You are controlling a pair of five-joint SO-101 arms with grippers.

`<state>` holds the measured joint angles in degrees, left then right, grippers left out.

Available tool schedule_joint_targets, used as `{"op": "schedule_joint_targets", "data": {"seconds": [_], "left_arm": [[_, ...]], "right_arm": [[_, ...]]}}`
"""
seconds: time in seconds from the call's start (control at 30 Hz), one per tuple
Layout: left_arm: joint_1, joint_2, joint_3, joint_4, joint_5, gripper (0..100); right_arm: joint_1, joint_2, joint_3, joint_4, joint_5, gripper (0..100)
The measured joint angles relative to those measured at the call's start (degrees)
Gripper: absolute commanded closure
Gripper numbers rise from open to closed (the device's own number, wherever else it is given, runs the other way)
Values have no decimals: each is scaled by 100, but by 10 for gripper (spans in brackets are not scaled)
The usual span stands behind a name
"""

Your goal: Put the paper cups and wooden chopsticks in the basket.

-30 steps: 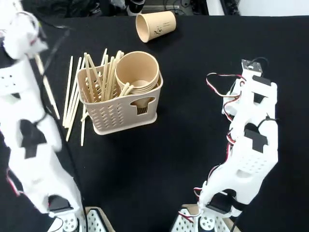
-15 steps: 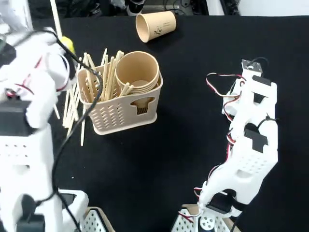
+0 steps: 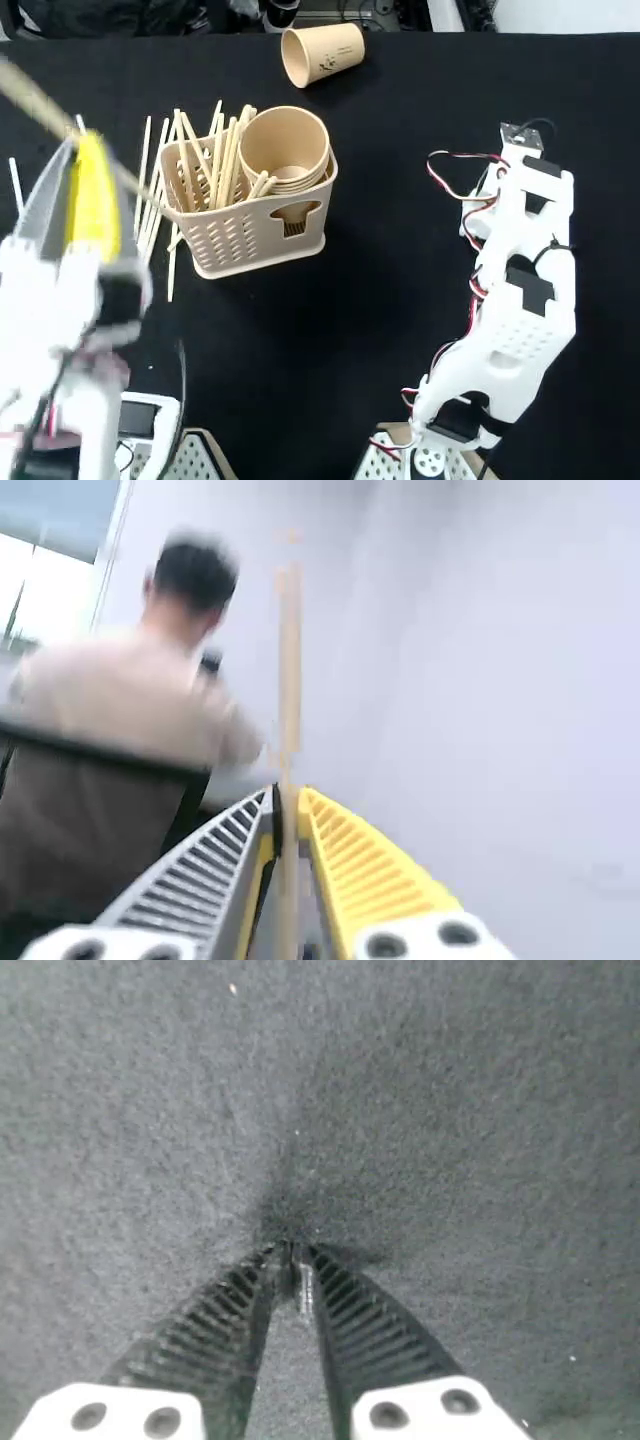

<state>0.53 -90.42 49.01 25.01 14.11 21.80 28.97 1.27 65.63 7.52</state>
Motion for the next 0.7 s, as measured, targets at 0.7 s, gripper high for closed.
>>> {"op": "schedule_joint_targets", "data": {"seconds": [0.7], "left_arm": [[-88,1433,255,818,-774,792]], "right_arm": [[0,0,0,0,0,986]]}}
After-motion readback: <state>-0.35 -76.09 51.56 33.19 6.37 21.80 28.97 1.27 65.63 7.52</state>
